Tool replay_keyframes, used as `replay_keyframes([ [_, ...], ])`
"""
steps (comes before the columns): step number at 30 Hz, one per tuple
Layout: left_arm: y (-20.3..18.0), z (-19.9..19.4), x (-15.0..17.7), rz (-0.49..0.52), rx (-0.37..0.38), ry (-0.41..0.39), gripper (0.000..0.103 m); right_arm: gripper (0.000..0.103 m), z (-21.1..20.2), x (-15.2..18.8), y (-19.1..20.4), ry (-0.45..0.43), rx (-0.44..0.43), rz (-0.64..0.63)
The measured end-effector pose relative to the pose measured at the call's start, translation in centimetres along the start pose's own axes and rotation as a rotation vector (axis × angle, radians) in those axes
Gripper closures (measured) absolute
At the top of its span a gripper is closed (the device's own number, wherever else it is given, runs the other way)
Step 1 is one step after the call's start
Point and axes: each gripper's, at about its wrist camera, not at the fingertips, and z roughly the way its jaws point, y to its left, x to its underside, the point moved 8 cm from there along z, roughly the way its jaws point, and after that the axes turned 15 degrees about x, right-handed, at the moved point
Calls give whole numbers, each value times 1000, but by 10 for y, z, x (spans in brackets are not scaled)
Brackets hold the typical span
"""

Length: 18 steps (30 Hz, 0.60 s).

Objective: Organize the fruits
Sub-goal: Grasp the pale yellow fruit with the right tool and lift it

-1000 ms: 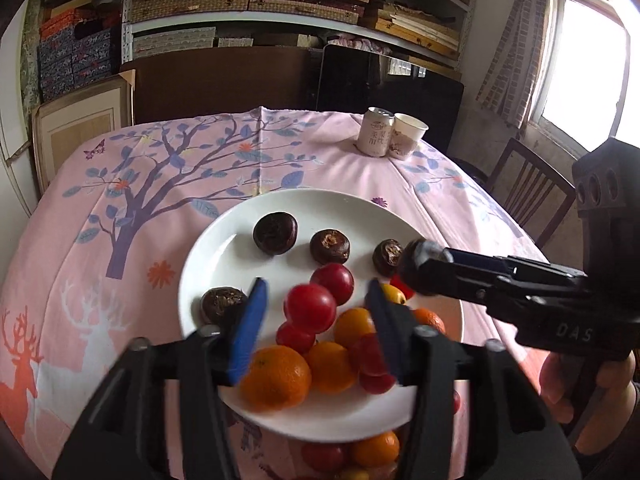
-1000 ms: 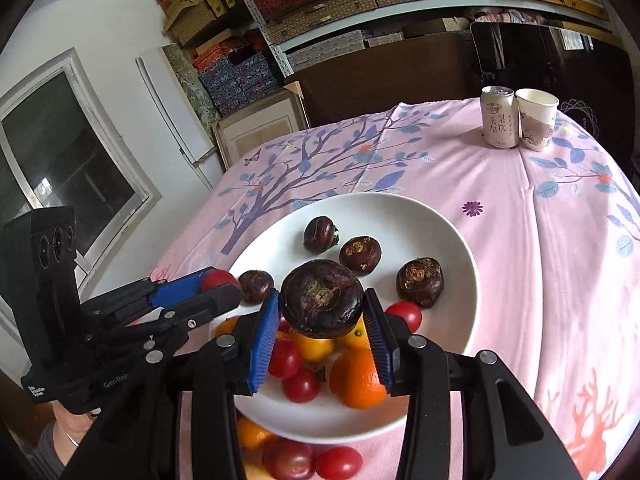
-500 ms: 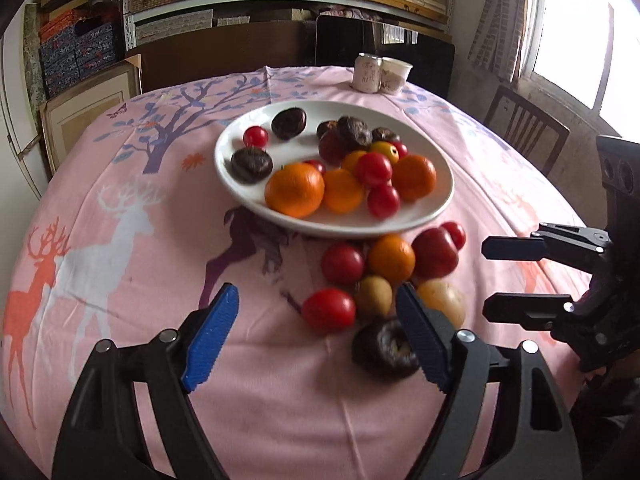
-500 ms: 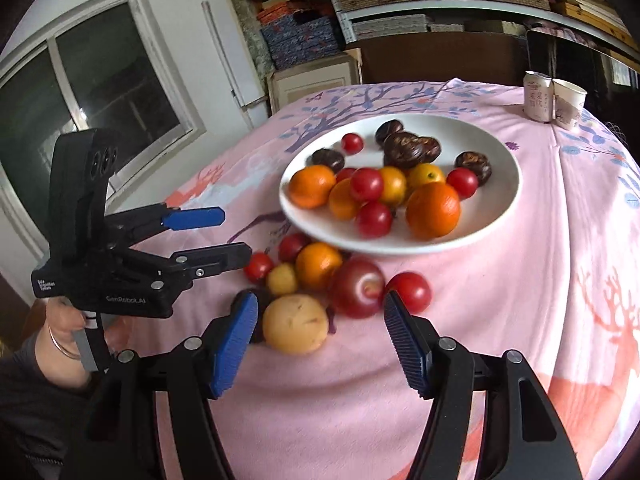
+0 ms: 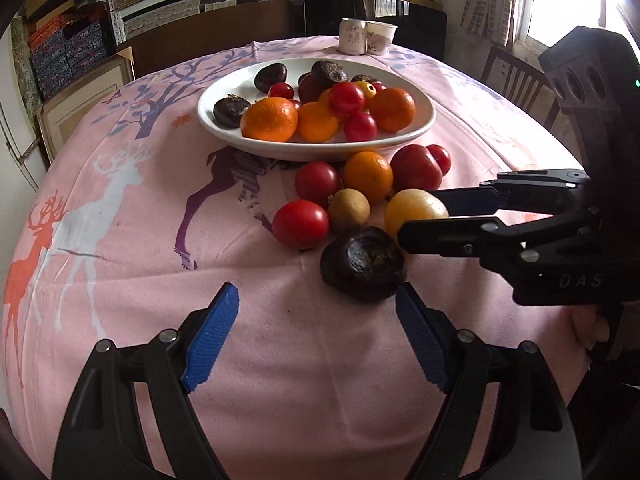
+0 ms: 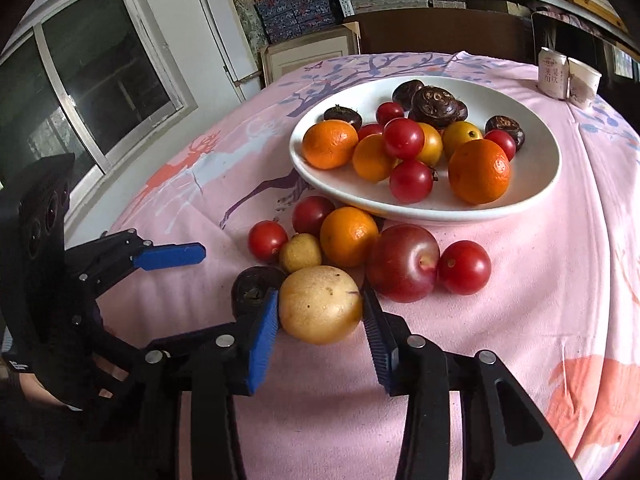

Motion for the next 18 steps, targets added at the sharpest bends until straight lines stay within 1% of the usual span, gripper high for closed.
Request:
replay_keyframes([
  [2,-7,3,-3,18,3,5,25,61,-5,2,-2,-26,19,-16],
  [3,-9,5,-5,21,3,7,25,61,-10,3,-4,-47,11,-9],
  [6,-17,10,-11,14,32,6,25,61,-29,3,-22,-117,-39,44],
  [8,-22,16,-12,16,42,16,25,61,-36,4,-43,-139,-35,99],
  [9,-24,19,-13,18,42,18,34,61,-37,5,-55,-138,-37,136],
  [10,-26,23,-13,17,48,28,49,61,-39,6,-65,-138,-41,168],
  [11,-25,27,-14,8,47,39,51,61,-40,5,-73,-142,-46,194],
  [14,-23,29,-19,-15,49,24,56,61,-42,6,-83,-151,-65,230],
  [18,-25,28,-20,-22,54,12,57,61,-45,8,-75,-170,-51,183],
])
